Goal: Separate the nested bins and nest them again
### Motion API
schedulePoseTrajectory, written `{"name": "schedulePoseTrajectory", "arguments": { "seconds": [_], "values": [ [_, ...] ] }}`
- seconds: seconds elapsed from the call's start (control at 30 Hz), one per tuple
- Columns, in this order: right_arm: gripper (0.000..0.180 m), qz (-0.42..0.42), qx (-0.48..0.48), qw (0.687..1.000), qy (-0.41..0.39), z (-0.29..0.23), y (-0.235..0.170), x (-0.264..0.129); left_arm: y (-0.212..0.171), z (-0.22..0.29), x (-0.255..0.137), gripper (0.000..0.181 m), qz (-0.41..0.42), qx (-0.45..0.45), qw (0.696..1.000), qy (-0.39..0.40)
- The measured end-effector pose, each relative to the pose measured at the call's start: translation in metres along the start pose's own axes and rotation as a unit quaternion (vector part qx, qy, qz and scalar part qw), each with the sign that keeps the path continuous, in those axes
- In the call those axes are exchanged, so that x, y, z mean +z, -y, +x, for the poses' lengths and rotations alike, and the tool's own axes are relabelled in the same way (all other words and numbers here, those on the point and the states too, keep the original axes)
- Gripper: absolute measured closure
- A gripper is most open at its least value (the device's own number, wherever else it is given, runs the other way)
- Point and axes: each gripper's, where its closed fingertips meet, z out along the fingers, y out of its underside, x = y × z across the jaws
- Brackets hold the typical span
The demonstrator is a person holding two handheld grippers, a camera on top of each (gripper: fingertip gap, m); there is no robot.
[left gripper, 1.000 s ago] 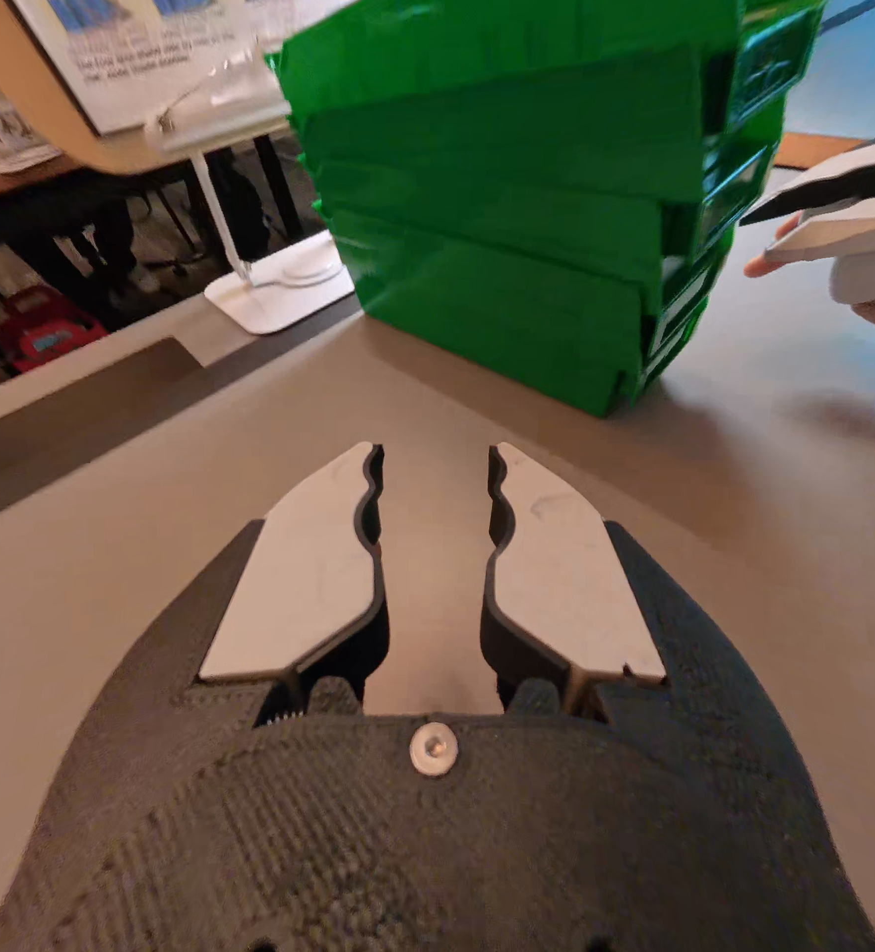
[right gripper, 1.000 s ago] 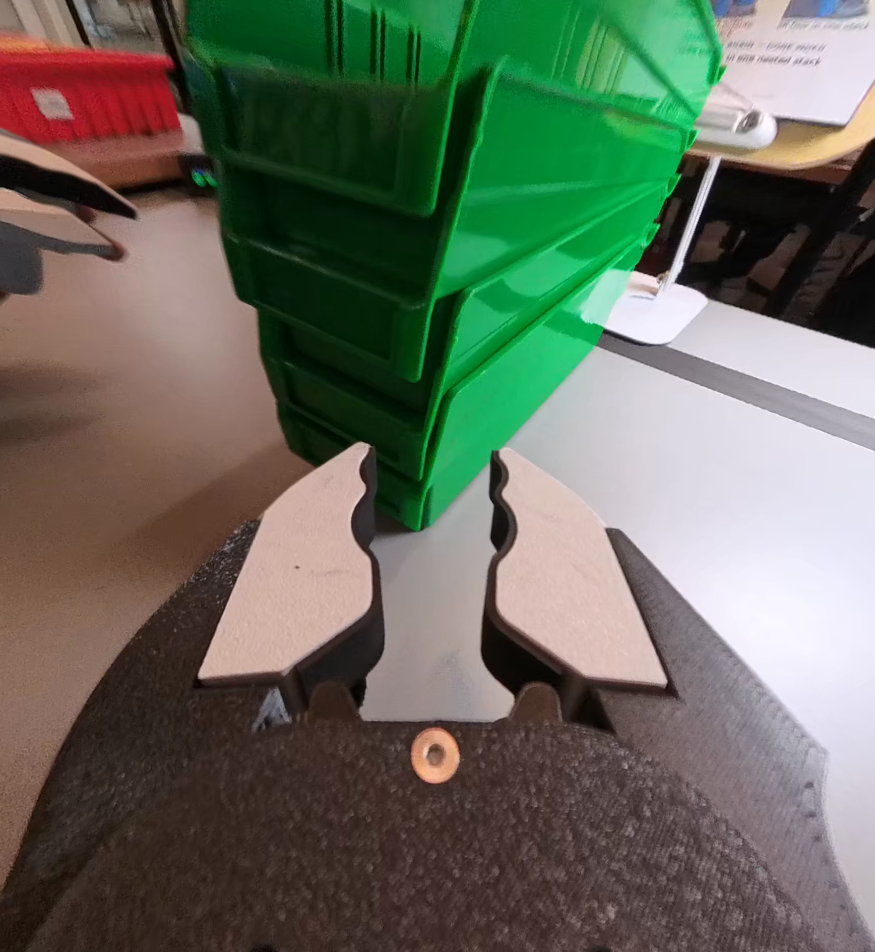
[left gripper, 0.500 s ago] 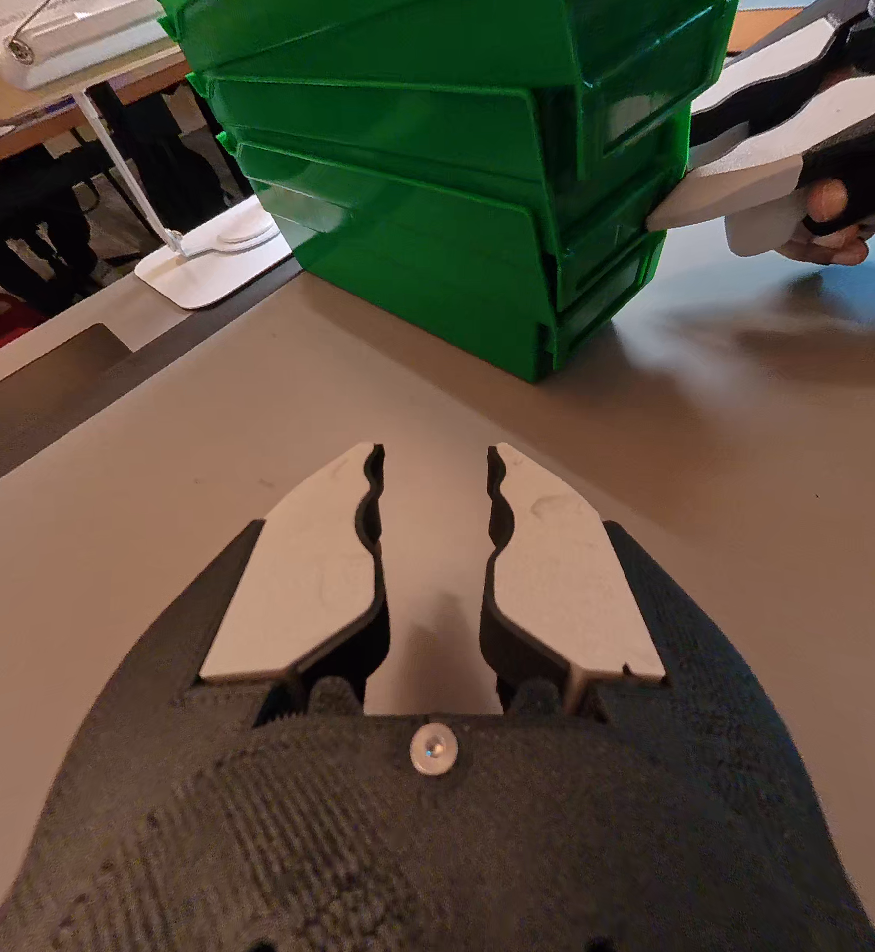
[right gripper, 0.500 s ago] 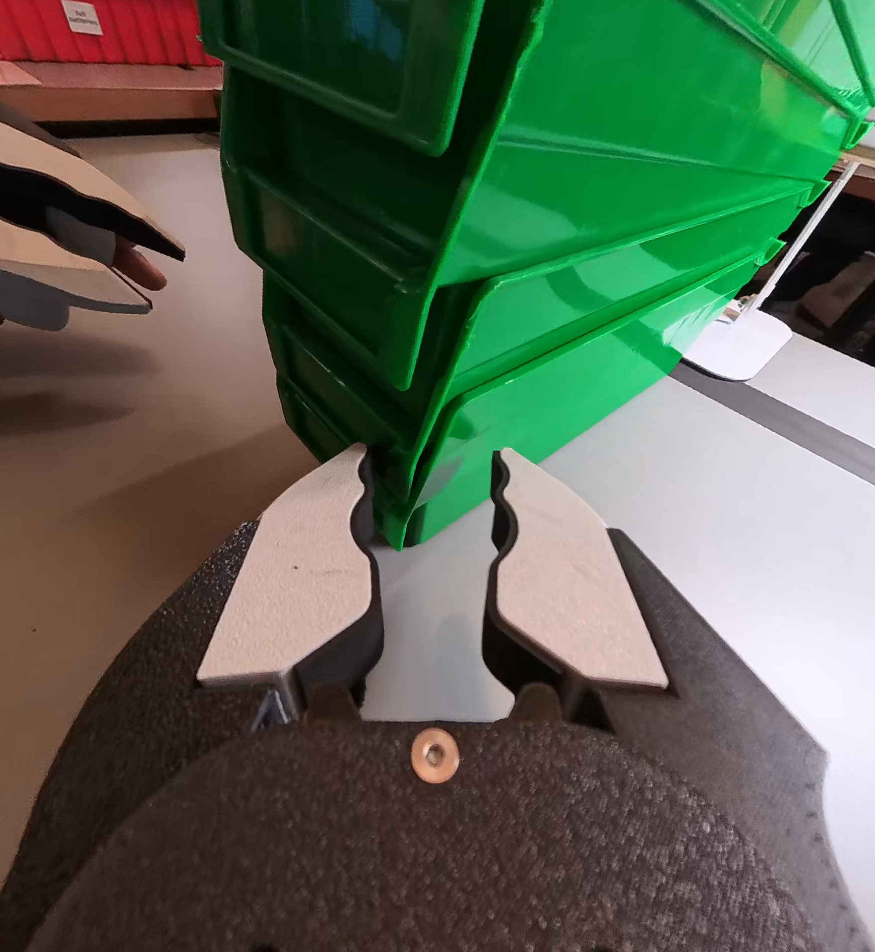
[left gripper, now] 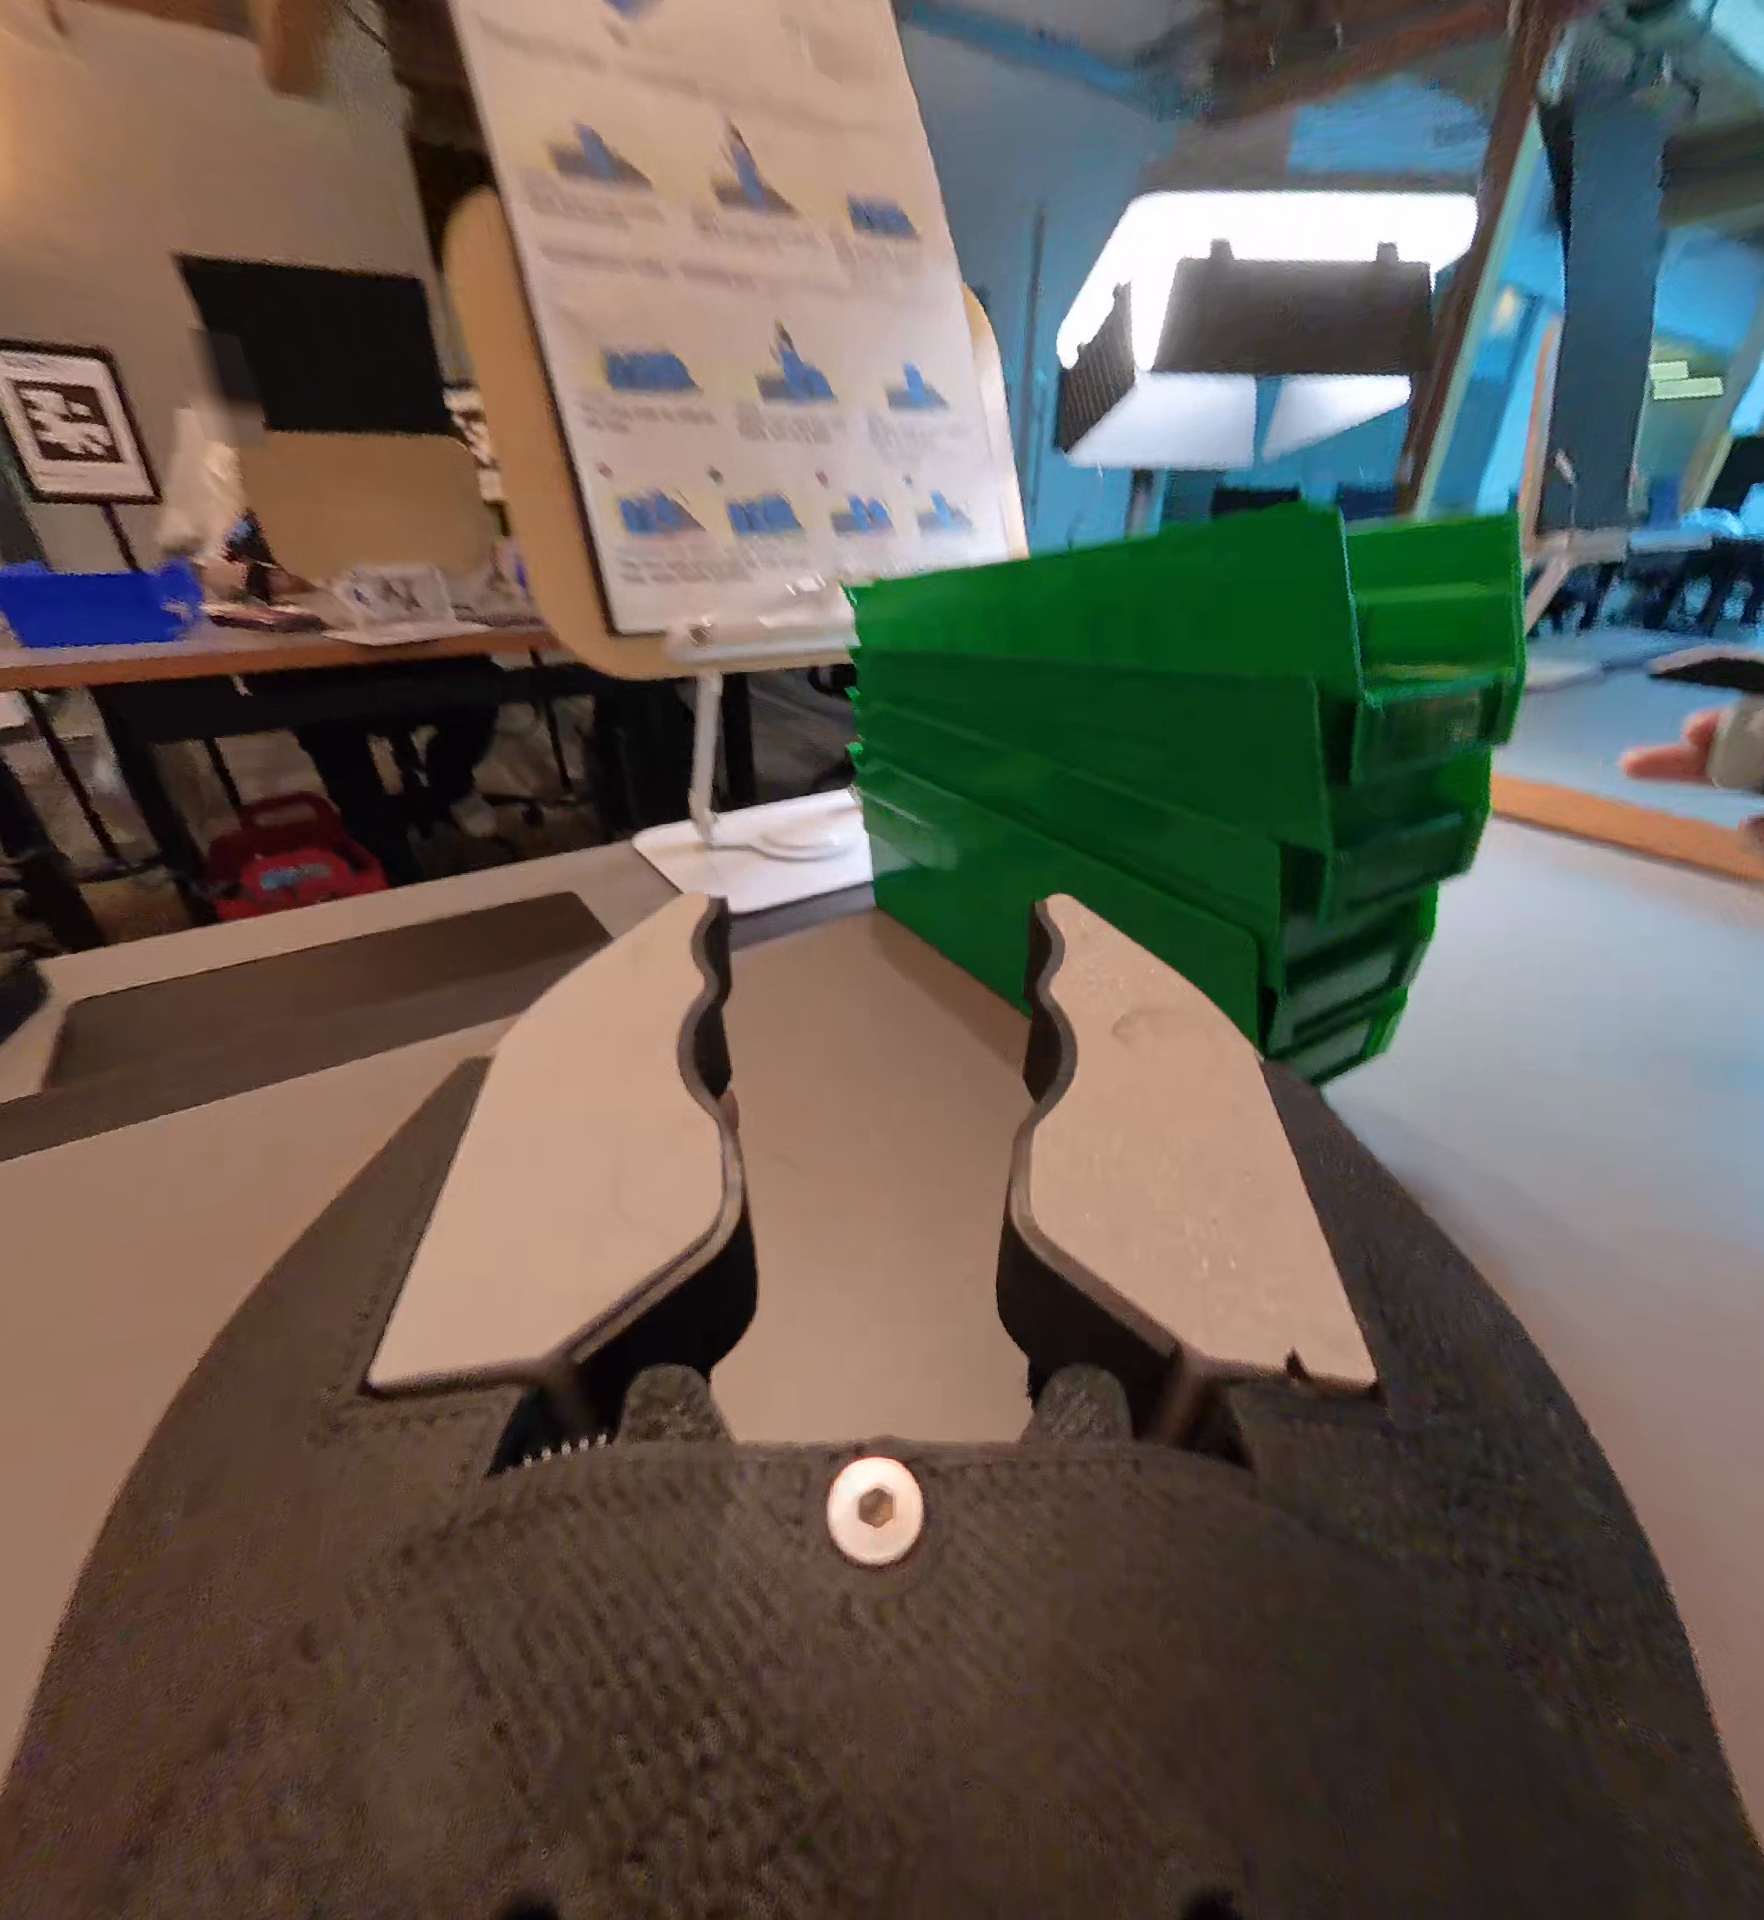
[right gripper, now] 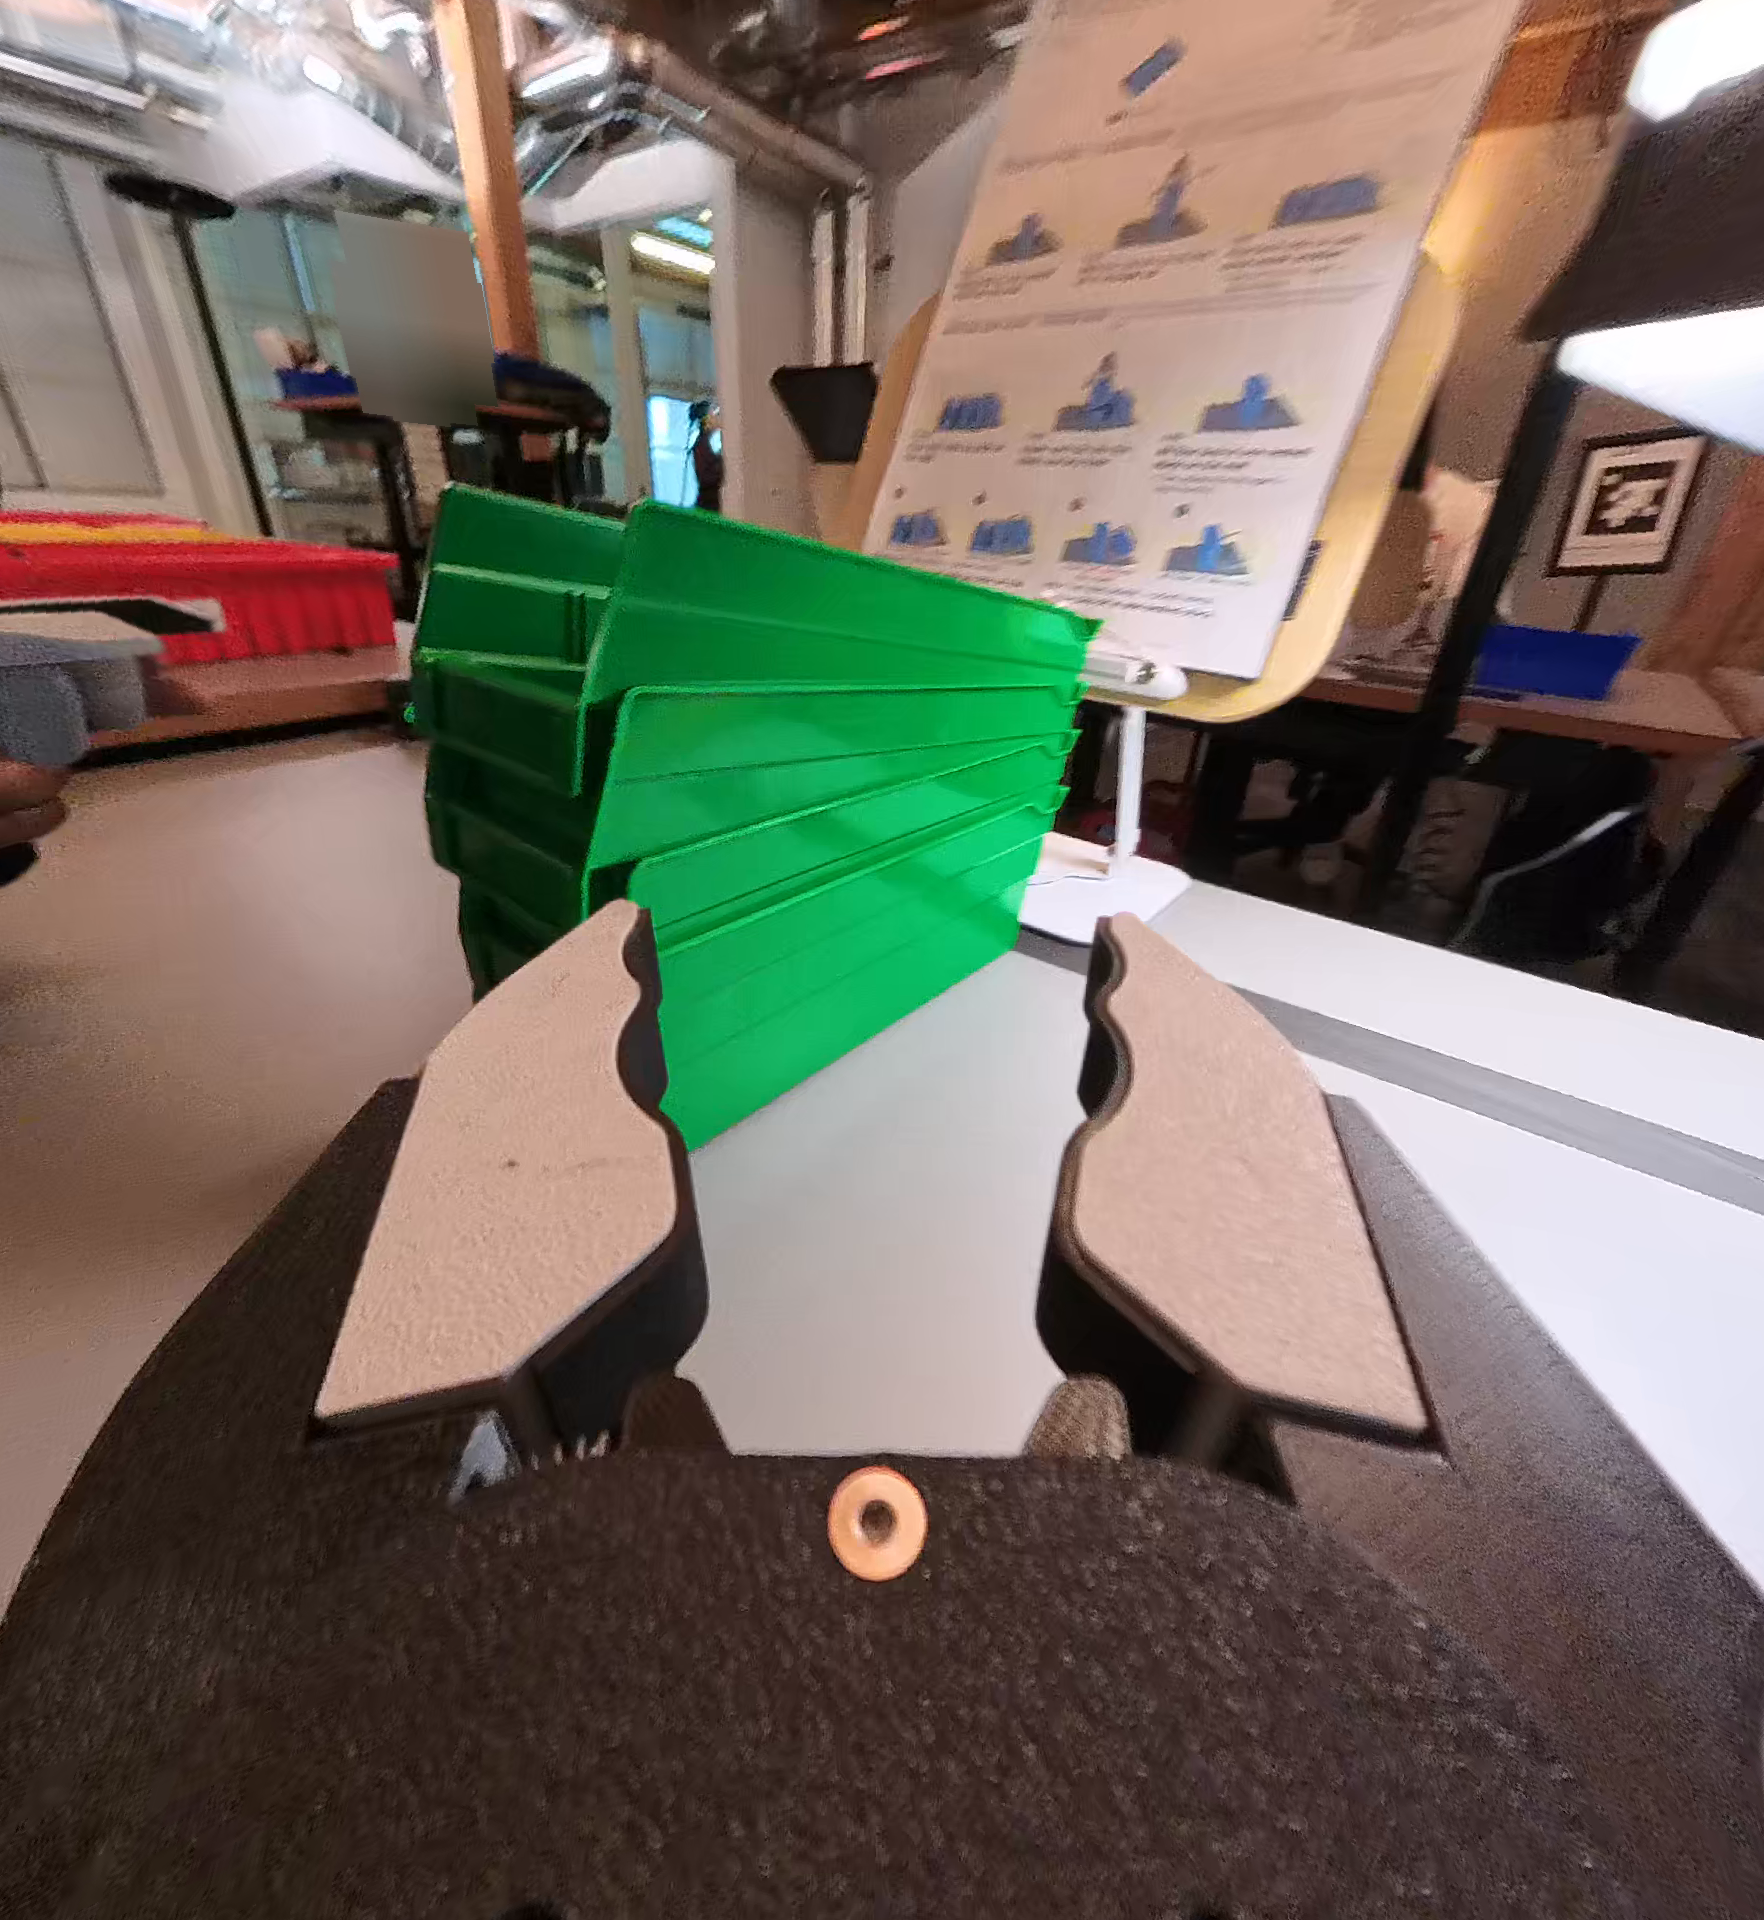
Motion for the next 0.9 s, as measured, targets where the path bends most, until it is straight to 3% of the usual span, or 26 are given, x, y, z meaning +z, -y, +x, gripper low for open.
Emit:
{"name": "schedulePoseTrajectory", "arguments": {
  "seconds": [0.2, 0.37, 0.53, 0.9],
  "values": [
    [0.102, 0.035, 0.017, 0.998, -0.056, 0.024, 0.003, -0.062, 0.019, -0.013, -0.055, 0.121, 0.067, -0.028, 0.997, 0.040],
    [0.104, 0.074, 0.072, 0.994, -0.031, 0.031, -0.006, -0.087, 0.001, -0.010, -0.095, 0.125, 0.082, -0.005, 0.995, 0.052],
    [0.103, 0.058, 0.061, 0.996, -0.020, 0.041, -0.025, -0.089, 0.001, -0.015, -0.095, 0.125, 0.086, 0.013, 0.995, 0.055],
    [0.106, 0.079, 0.038, 0.996, -0.009, 0.036, -0.020, -0.096, -0.013, -0.018, -0.088, 0.124, 0.047, 0.007, 0.998, 0.047]
  ]
}}
